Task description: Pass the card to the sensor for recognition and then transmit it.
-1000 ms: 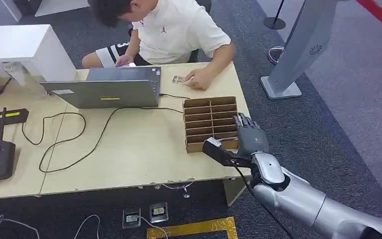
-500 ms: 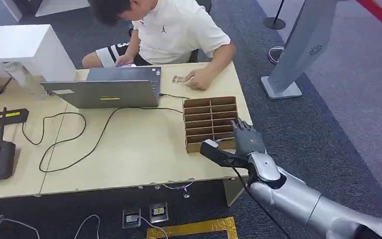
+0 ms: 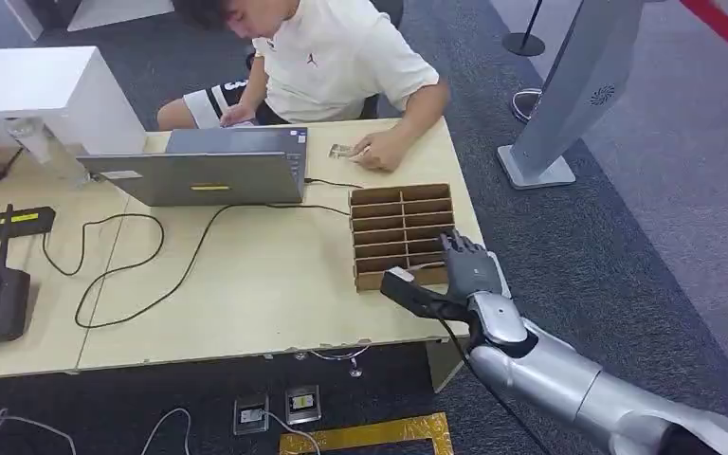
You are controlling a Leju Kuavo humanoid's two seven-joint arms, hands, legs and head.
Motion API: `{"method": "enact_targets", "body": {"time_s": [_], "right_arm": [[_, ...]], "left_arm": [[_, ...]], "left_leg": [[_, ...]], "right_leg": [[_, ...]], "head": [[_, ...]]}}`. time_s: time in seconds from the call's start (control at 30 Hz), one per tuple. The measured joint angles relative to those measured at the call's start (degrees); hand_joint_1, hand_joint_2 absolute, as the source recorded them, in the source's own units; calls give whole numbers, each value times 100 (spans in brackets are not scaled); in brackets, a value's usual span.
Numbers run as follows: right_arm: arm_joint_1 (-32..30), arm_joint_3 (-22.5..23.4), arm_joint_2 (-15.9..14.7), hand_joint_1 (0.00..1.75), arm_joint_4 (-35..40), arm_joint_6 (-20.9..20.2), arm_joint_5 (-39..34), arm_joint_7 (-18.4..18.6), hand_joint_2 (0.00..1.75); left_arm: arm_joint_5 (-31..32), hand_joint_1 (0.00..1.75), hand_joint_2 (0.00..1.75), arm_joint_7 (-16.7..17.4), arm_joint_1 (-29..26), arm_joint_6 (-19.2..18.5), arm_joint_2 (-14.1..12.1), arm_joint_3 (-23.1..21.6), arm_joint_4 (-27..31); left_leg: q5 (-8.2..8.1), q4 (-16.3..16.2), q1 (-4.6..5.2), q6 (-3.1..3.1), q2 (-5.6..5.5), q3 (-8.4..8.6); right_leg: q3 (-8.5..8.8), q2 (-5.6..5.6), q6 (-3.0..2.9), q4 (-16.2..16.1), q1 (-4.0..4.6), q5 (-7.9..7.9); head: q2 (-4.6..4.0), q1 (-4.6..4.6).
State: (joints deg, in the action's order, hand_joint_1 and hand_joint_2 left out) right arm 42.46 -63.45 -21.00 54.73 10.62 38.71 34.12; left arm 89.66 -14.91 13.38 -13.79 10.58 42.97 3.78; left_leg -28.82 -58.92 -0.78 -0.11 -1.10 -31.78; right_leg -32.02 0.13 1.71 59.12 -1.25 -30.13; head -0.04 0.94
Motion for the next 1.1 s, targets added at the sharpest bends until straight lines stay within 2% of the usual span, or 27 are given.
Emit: {"method": "enact_targets", "body": {"time_s": [0.03,0.33,0.5,0.6,0.67,0.87,1.1], "right_arm": [[0,-4,2,175,-11,19,-2,13,175],[5,-4,26,175,-61,354,26,61,175],[85,-4,122,162,-151,437,28,33,175],[144,-4,177,166,-232,472,22,-13,175],[163,-7,223,161,-278,483,20,-31,175],[196,-11,308,173,-389,500,9,-37,175],[196,-11,315,175,-450,553,0,-24,175]], "left_arm": [[0,0,0,0,0,0,0,0,0],[0,0,0,0,-2,0,2,0,0],[2,0,0,-41,90,0,-85,-15,0],[2,0,0,-72,142,0,-138,-22,0],[2,0,0,-72,169,0,-162,-33,0],[2,0,0,-9,262,0,-208,-151,0],[2,0,0,-31,231,0,-221,-153,0]], "left_leg": [[0,0,0,0,0,0],[0,0,0,0,0,0],[0,0,0,0,0,0],[1,0,-1,-1,0,1],[1,0,-1,-1,-1,1],[1,0,0,0,0,0],[1,0,0,0,0,0]], "right_leg": [[0,0,0,0,0,0],[1,0,0,1,0,0],[1,0,0,1,0,0],[1,0,0,3,1,0],[0,0,0,4,1,0],[0,1,0,2,0,0],[0,0,0,2,0,0]], "head": [[0,0],[0,0],[0,0],[0,0],[0,0],[0,0],[0,0]]}}
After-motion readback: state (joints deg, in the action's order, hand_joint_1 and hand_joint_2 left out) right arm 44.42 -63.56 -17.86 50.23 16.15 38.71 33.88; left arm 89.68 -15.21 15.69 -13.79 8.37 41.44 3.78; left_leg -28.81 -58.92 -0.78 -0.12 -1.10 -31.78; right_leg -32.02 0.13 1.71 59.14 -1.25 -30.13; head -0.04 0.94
